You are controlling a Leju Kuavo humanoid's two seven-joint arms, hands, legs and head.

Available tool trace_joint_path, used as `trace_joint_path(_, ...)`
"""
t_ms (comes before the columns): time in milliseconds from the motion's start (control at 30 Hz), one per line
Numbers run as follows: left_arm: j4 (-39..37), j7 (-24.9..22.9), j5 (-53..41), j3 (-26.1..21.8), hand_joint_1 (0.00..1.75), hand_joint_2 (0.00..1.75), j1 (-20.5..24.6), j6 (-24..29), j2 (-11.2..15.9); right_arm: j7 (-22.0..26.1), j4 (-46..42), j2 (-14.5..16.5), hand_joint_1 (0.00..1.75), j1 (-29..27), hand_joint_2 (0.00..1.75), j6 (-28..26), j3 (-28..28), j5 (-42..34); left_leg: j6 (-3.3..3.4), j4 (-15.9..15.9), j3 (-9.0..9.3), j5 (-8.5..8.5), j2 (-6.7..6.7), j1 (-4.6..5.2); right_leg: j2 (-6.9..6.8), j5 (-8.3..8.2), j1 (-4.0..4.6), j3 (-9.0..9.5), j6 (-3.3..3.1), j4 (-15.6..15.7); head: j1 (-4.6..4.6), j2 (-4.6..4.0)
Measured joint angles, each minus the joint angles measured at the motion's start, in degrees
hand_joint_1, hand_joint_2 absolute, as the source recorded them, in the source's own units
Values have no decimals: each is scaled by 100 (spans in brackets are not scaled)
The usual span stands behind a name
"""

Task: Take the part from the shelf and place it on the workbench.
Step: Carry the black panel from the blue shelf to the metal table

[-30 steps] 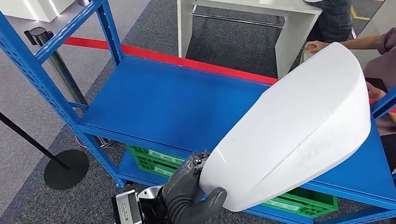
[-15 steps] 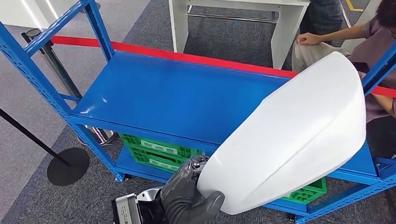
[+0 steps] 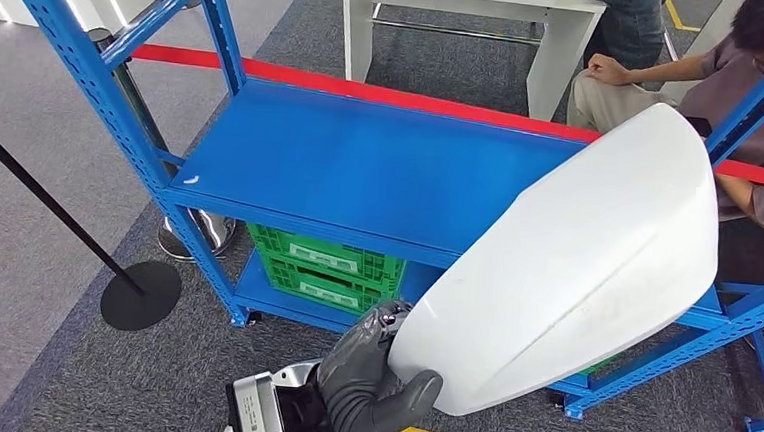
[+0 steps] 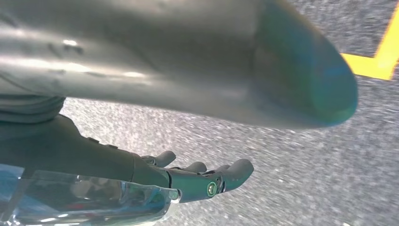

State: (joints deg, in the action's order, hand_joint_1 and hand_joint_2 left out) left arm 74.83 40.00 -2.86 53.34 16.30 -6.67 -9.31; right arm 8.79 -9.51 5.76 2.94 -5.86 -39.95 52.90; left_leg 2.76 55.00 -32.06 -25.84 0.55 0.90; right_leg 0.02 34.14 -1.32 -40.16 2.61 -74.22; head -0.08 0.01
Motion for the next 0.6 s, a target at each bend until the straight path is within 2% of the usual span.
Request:
trace_joint_path(33,-4,0,0,1,175,175,-2,0,3,0,0,-6,0,-2,0,-1,0,1,-17,12,-86,60,5,-9,-1,-101,-12,102,16,-18,13,0)
trace_joint_path(67,-6,0,0,2,175,175,-2,0,6,0,0,-13,0,-2,0,-1,0,1,-41,37,-170,111,9,-24,-1,-265,-27,309,33,180,18,0)
trace_joint_path(100,-6,0,0,3,175,175,-2,0,7,0,0,-16,0,2,0,-1,-1,0,-70,83,-250,149,9,-36,-1,-388,-49,594,62,549,26,-1)
trace_joint_path(133,-6,0,0,3,175,175,0,0,7,0,0,-13,0,10,0,0,-1,-1,-102,146,-330,176,8,-39,3,-411,-58,890,87,976,50,-1)
trace_joint_path(167,-7,-1,0,3,175,175,0,0,5,0,1,-11,0,16,0,-1,-2,-3,-134,207,-390,200,7,-34,12,-380,-63,1099,78,1298,64,-1)
trace_joint_path(200,-8,-1,0,3,175,175,1,0,5,0,1,-8,0,20,0,-2,-3,-7,-160,256,-430,225,3,-23,20,-311,-61,1209,51,1495,67,-1)
trace_joint_path(267,-16,-3,2,4,175,175,-1,0,8,0,2,-7,0,13,0,-6,-5,-16,-203,286,-466,294,-5,-20,29,-292,-44,1179,-77,1532,33,-1)
trace_joint_path(300,-21,-4,3,8,175,175,-2,-1,12,-1,2,-2,0,13,0,-6,-6,-21,-226,302,-487,277,-12,-31,19,-325,-43,1138,-139,1529,16,-1)
trace_joint_path(333,-27,-4,4,13,175,175,-2,-3,17,-1,2,2,0,16,0,-7,-7,-25,-253,374,-525,167,-19,-41,10,-375,-45,1088,-204,1528,2,-1)
trace_joint_path(367,-32,-4,5,17,175,175,-2,-4,22,-1,2,4,0,20,0,-7,-8,-28,-282,556,-593,-51,-24,-50,2,-436,-50,1022,-259,1531,-19,-1)
trace_joint_path(433,-39,-4,10,25,175,175,-2,-10,32,-2,2,0,0,25,0,-8,-10,-32,-325,1215,-782,-639,-29,-61,-6,-572,-40,867,-313,1527,-68,-1)
trace_joint_path(467,-45,-4,12,27,175,175,-3,-14,36,-2,2,-2,0,23,0,-8,-11,-32,-332,1582,-862,-844,-28,-64,-9,-642,-31,783,-318,1523,-90,-1)
trace_joint_path(500,-54,-4,13,29,175,175,-3,-22,40,-2,2,-3,0,20,0,-9,-13,-31,-327,1837,-879,-915,-29,-65,-11,-711,-21,697,-317,1521,-104,-1)
trace_joint_path(533,-63,-4,13,30,175,175,-3,-32,43,-2,2,-3,0,19,0,-10,-13,-31,-311,1919,-808,-863,-30,-63,-13,-778,-8,609,-314,1518,-116,-1)
trace_joint_path(567,-71,-4,13,30,175,175,-3,-40,42,-2,2,-3,0,19,0,-11,-13,-28,-280,1785,-630,-730,-34,-58,-13,-842,7,527,-309,1519,-130,-1)
trace_joint_path(600,-76,-4,13,30,175,175,0,-47,37,-2,2,-2,0,20,0,-13,-13,-24,-230,1458,-346,-594,-42,-45,-11,-906,18,458,-305,1519,-143,-1)
